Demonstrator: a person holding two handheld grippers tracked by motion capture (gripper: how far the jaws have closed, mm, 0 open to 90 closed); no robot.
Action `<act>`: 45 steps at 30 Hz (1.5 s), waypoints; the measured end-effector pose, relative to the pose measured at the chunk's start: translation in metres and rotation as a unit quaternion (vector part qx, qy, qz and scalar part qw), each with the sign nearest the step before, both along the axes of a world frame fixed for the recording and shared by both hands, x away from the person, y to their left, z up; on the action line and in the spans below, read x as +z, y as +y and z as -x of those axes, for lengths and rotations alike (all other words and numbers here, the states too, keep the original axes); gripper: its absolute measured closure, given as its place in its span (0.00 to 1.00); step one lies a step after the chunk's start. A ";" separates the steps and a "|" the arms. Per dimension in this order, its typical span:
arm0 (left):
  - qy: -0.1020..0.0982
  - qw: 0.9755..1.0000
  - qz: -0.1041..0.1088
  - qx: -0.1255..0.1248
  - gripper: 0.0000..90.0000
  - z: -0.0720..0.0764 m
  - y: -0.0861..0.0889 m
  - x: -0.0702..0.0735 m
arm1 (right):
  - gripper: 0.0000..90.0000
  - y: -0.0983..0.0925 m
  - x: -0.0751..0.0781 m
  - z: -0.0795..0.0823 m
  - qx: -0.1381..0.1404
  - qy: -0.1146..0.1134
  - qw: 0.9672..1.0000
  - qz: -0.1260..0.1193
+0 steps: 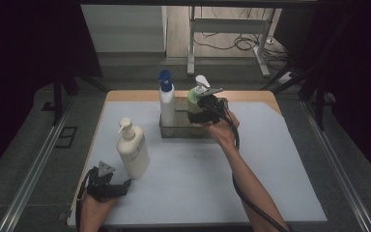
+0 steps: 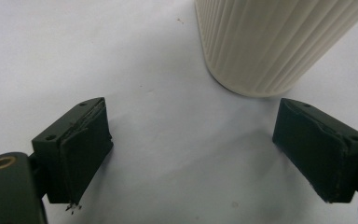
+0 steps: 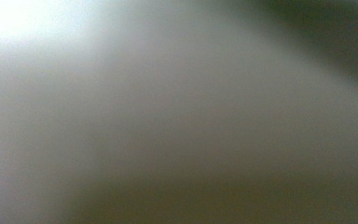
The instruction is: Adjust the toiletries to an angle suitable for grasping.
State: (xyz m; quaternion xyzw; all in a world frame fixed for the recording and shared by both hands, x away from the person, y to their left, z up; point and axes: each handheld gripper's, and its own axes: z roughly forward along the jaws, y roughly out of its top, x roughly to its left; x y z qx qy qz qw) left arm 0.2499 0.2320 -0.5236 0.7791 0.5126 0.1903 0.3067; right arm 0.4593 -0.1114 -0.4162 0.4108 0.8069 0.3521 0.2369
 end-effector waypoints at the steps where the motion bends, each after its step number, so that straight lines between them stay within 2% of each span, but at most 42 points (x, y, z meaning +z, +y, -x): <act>1: 0.000 1.000 0.000 0.000 0.12 0.000 0.000 0.000 | 0.14 0.000 0.000 0.000 0.000 0.000 1.000 0.000; 12: 0.001 1.000 0.000 0.000 0.12 0.000 0.000 0.000 | 0.14 -0.001 -0.013 -0.003 -0.002 0.014 1.000 -0.005; 14: 0.001 1.000 0.000 0.000 0.12 0.000 0.000 0.000 | 0.14 -0.003 -0.014 -0.005 -0.005 0.016 1.000 -0.013; 23: 0.001 1.000 0.000 0.000 0.12 0.000 0.000 0.000 | 0.13 -0.008 -0.017 -0.008 0.000 0.019 0.999 -0.026; 26: 0.001 1.000 0.000 0.000 0.12 0.000 0.000 0.000 | 0.13 -0.009 -0.016 -0.008 0.012 0.019 1.000 -0.021; 29: 0.000 1.000 -0.001 -0.001 0.12 0.000 0.000 0.000 | 0.13 -0.010 -0.016 -0.008 0.011 0.021 0.999 -0.023; 36: 0.000 1.000 0.000 0.000 0.12 0.000 0.000 0.000 | 0.12 -0.017 -0.015 -0.003 0.019 0.013 0.999 -0.028; 45: 0.000 1.000 -0.001 0.000 0.12 0.000 0.000 0.000 | 0.10 -0.026 -0.008 0.013 0.031 -0.008 0.999 -0.025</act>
